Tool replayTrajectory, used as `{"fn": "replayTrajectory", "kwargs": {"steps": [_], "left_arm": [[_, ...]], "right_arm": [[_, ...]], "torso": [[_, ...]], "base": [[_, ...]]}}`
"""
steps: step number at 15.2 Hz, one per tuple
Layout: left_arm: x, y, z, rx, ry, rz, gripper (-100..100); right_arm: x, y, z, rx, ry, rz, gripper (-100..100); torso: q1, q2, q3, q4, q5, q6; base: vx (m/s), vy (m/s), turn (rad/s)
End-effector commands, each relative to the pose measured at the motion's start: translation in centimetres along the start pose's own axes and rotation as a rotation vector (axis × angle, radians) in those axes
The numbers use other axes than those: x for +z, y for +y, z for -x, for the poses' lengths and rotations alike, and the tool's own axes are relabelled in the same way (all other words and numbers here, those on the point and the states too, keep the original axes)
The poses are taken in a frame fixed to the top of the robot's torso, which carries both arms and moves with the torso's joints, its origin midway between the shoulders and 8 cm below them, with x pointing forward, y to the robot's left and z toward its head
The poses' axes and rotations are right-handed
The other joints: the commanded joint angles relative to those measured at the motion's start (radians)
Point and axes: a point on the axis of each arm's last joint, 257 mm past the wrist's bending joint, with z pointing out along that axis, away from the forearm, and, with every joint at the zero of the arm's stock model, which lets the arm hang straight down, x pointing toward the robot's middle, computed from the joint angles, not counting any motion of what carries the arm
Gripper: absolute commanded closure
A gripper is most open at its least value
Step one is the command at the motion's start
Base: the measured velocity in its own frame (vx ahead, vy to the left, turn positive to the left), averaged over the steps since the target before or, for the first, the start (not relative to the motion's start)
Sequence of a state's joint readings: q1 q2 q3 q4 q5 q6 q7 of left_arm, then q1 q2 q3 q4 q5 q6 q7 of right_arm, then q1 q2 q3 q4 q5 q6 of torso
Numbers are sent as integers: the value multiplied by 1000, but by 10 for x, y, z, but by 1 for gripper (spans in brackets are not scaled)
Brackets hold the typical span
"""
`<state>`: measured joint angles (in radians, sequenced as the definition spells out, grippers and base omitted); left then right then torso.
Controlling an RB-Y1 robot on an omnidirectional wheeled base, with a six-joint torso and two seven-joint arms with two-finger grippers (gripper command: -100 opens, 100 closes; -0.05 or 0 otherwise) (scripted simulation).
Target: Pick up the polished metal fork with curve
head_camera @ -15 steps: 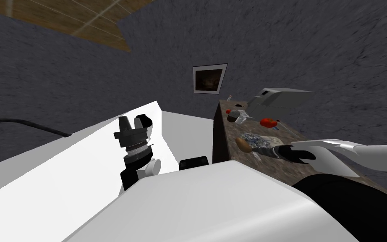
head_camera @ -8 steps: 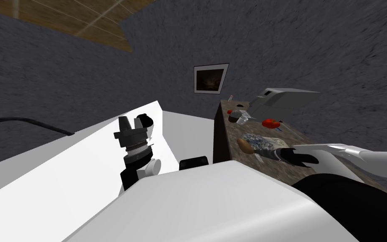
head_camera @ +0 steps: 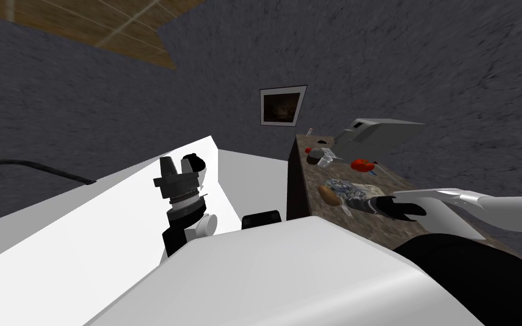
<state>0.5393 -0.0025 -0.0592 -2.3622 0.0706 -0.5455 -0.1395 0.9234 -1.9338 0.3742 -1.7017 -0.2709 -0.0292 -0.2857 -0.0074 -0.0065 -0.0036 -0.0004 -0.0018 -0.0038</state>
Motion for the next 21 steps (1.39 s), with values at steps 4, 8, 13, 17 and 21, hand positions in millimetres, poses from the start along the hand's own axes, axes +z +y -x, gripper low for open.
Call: {"fn": "replayTrajectory", "kwargs": {"steps": [4,8,13,17,21], "left_arm": [[0,0,0,0,0,0,0],[0,0,0,0,0,0,0],[0,0,0,0,0,0,0],[0,0,0,0,0,0,0],[0,0,0,0,0,0,0]], "right_arm": [[-3,6,6,-14,5,3,100],[-3,7,6,-14,5,4,100],[-13,-27,19,-226,19,-108,-100],[-18,-41,24,-390,41,-165,-100],[-23,-52,28,-588,70,-213,-100]], "torso": [[0,0,0,0,0,0],[0,0,0,0,0,0],[-1,5,3,1,1,2],[-9,10,5,2,-1,1],[-11,9,5,2,-2,2]], "base": [[-5,-6,-32],[0,0,0],[-83,34,149],[-137,-35,271],[-121,-45,189]]}}
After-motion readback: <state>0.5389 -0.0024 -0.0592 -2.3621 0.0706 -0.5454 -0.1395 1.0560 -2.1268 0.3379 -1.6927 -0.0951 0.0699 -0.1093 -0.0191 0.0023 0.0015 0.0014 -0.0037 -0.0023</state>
